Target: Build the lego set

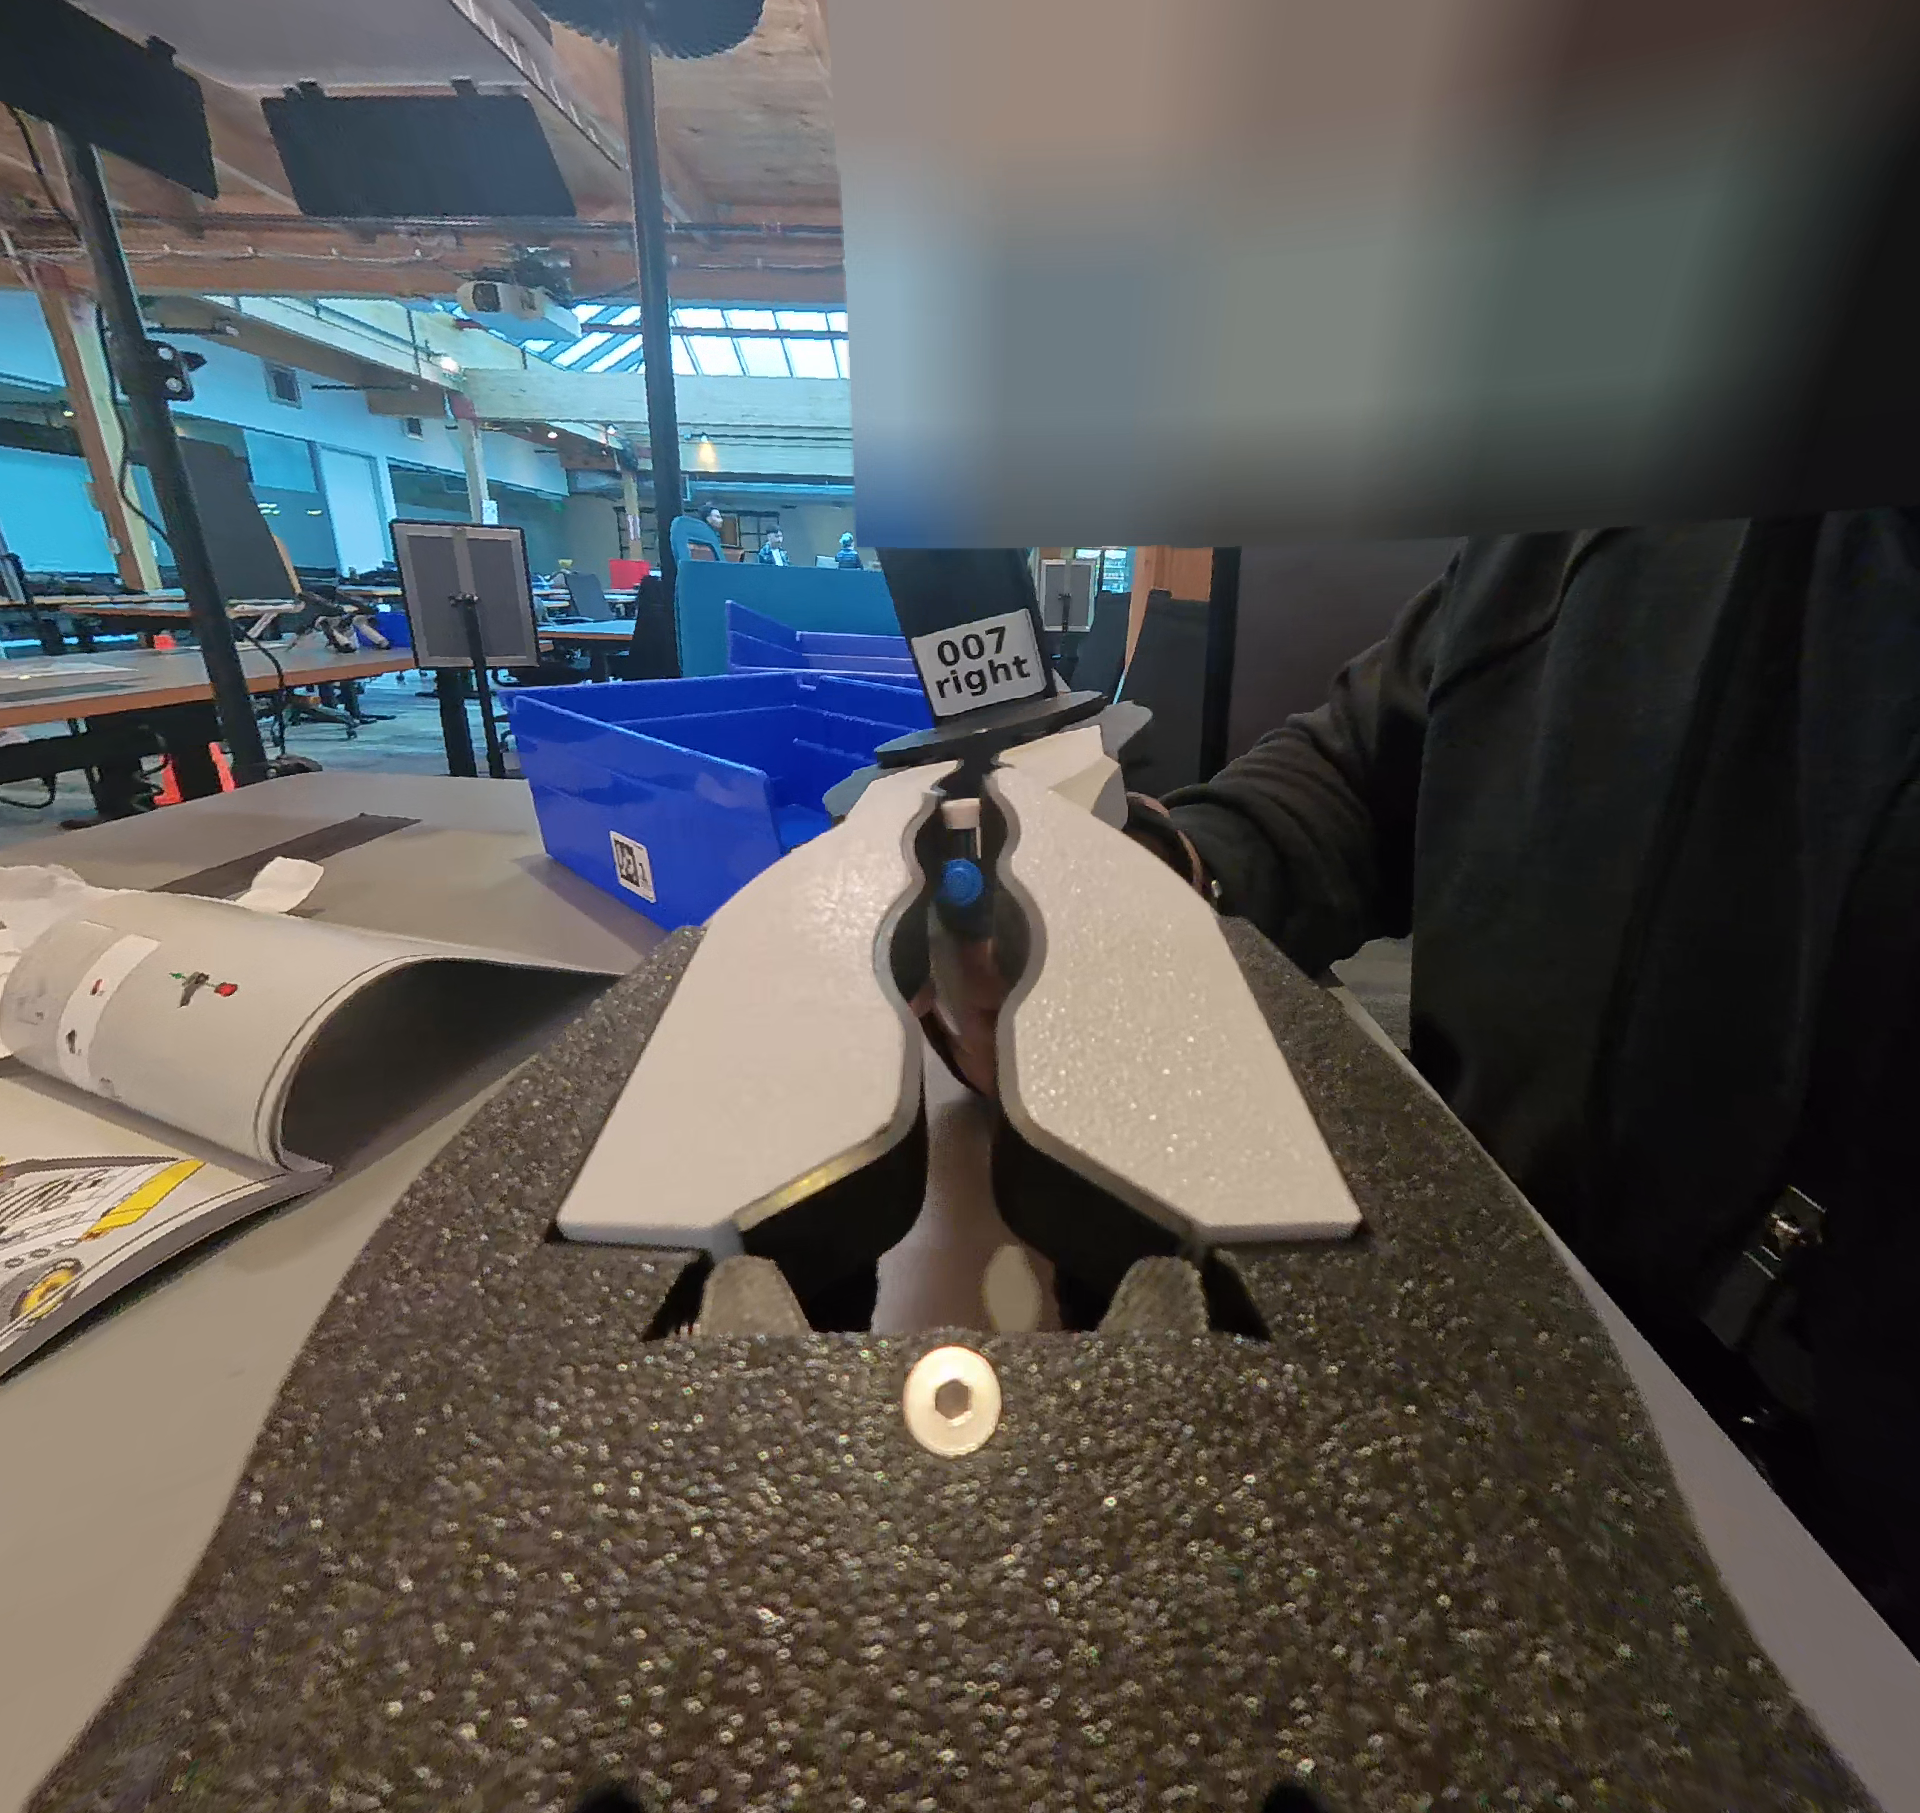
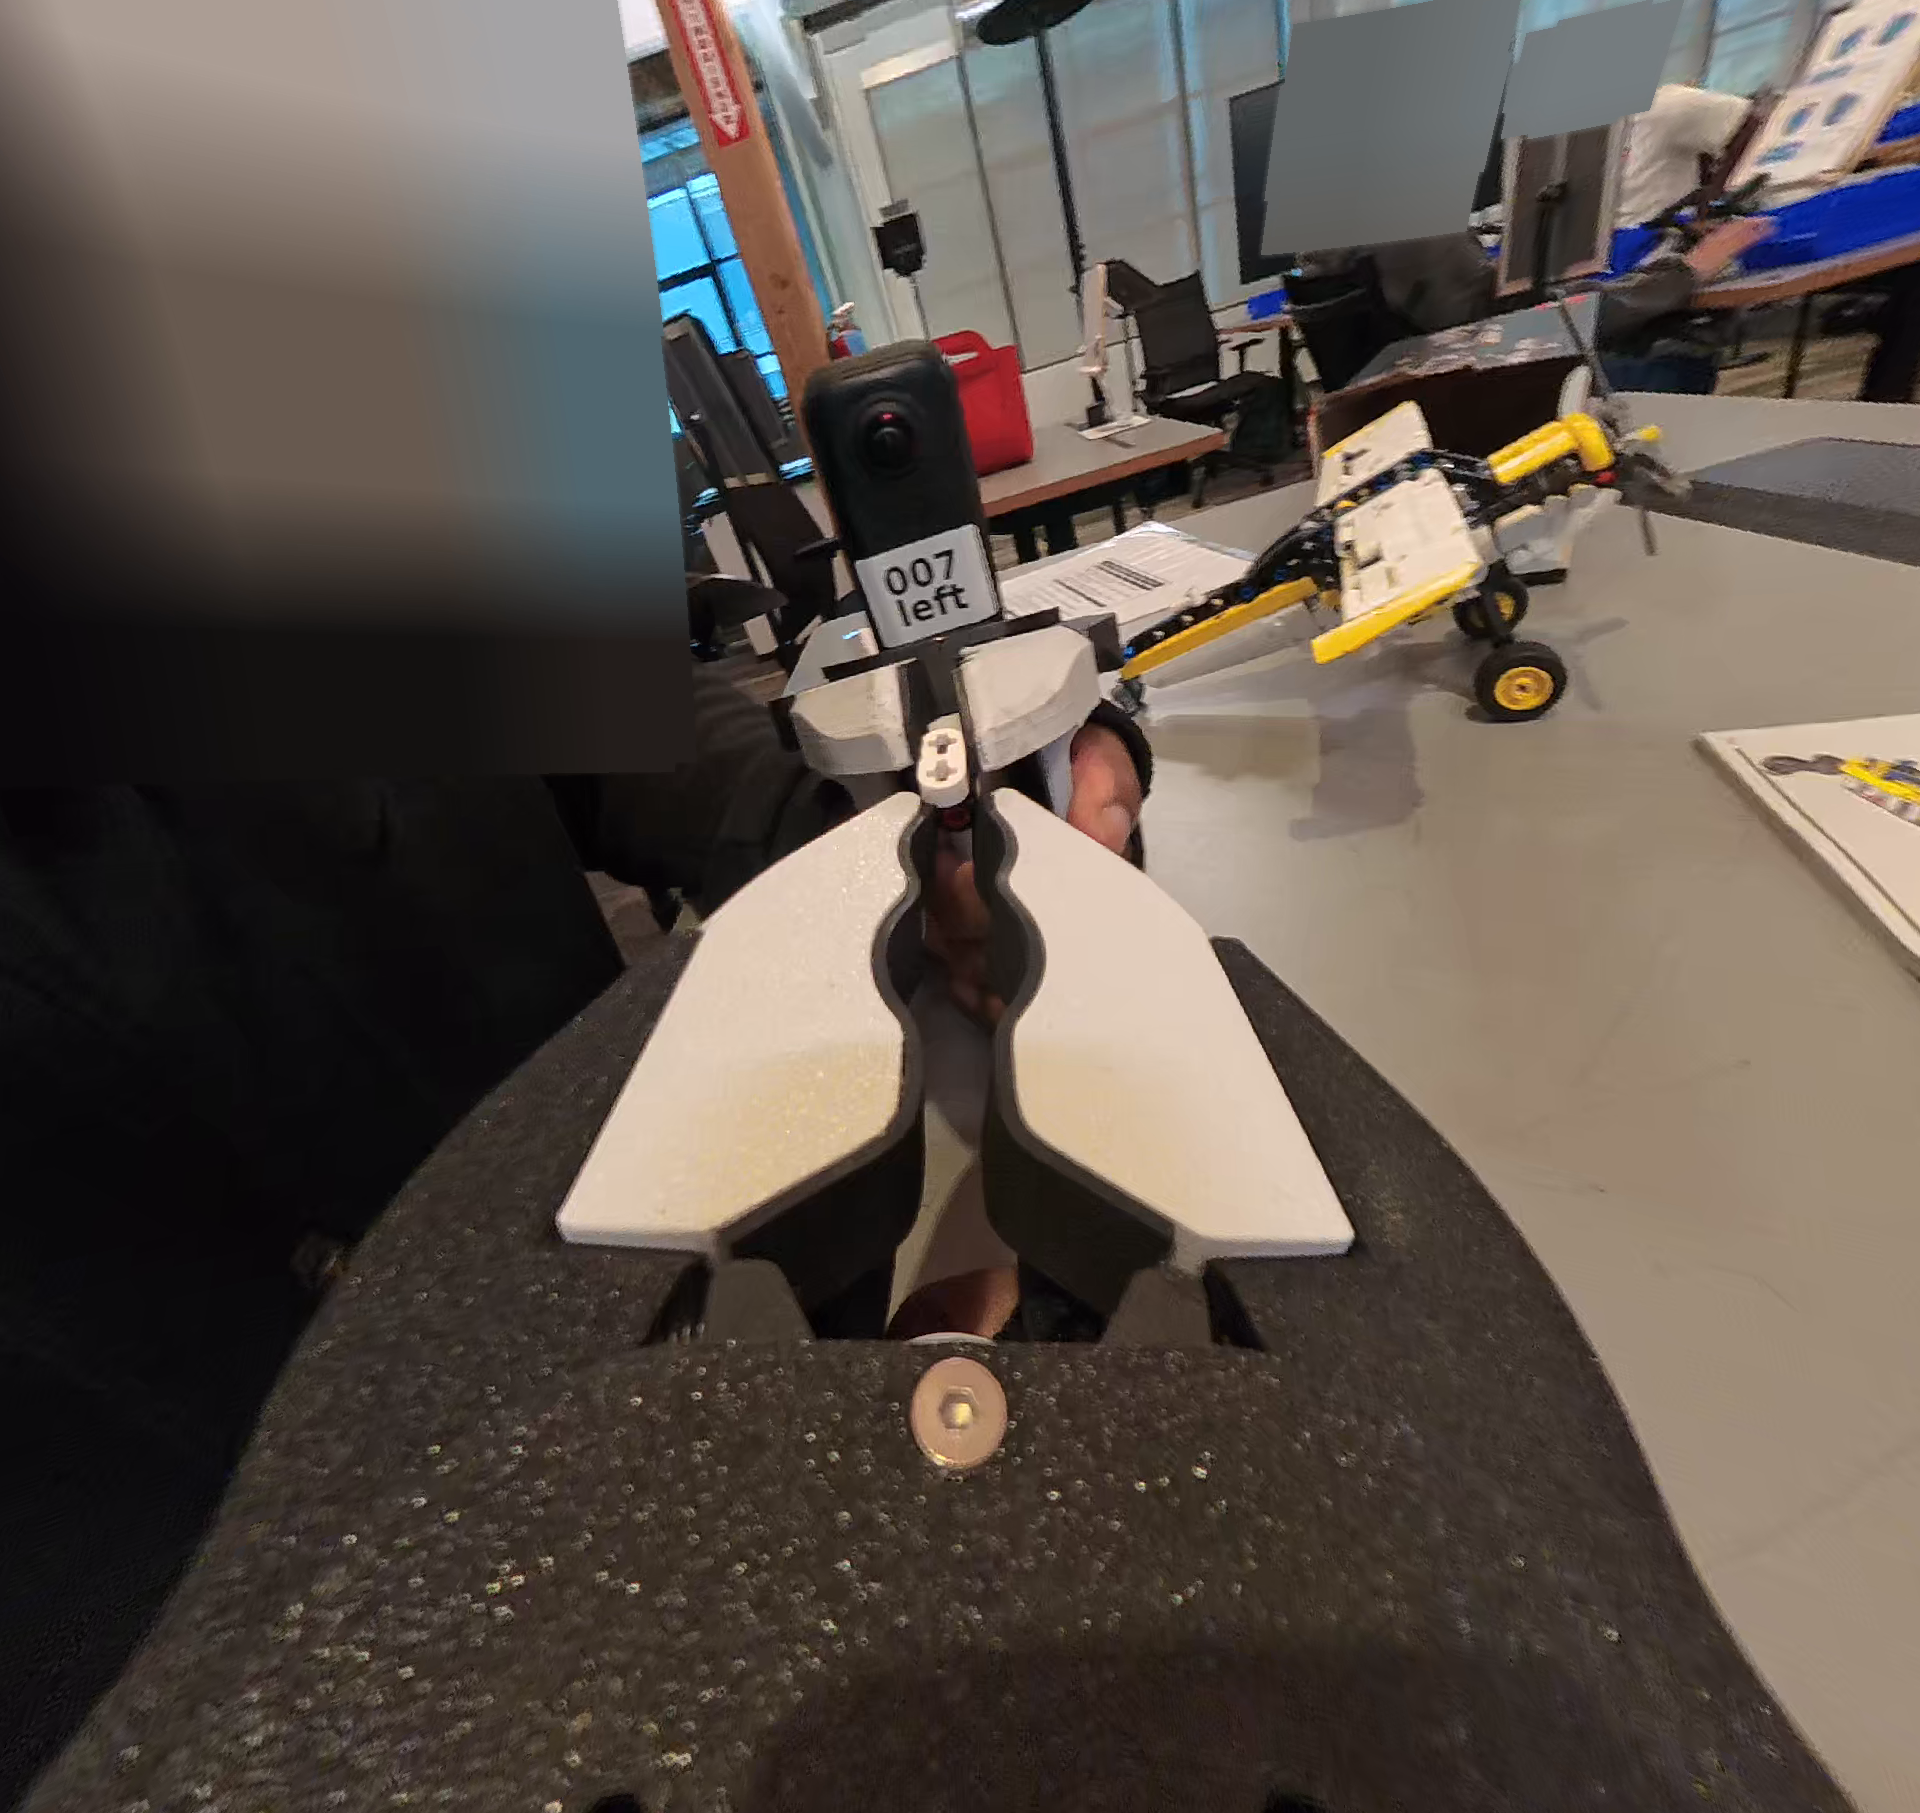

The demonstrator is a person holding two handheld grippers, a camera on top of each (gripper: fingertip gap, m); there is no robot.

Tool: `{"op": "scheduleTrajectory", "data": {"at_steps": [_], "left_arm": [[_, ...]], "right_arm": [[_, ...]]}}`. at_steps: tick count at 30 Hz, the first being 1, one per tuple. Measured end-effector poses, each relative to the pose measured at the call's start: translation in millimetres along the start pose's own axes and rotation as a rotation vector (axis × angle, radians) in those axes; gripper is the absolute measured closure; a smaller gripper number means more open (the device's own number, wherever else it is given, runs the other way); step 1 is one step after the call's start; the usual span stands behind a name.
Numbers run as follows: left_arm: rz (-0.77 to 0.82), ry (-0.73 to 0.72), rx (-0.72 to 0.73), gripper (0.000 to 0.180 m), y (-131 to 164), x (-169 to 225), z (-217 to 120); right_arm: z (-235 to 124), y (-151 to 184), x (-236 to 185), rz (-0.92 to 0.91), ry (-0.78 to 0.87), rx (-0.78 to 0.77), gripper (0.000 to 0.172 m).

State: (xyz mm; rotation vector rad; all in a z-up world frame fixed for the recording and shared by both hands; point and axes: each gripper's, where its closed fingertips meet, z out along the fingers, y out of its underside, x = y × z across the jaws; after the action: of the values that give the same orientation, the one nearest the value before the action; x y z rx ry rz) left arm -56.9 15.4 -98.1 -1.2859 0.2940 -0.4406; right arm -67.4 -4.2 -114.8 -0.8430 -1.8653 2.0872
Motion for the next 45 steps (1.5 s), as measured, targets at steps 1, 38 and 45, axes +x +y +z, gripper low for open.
{"op": "scheduleTrajectory", "data": {"at_steps": [1, 38, 45], "left_arm": [[0.003, -0.005, -0.006, 0.173, 1, -1, 0], [0.226, -0.086, -0.241, 0.169, 22, -22, -13], [0.020, -0.034, -0.261, 0.170, 26, -21, -13]], "right_arm": [[0, 0, 1, -0.002, 0.009, -0.004, 0.166], [-8, 12, 24, 0.351, -0.002, -0.103, 0.165], [-7, 15, 26, 0.297, 0.026, -0.131, 0.165]]}}
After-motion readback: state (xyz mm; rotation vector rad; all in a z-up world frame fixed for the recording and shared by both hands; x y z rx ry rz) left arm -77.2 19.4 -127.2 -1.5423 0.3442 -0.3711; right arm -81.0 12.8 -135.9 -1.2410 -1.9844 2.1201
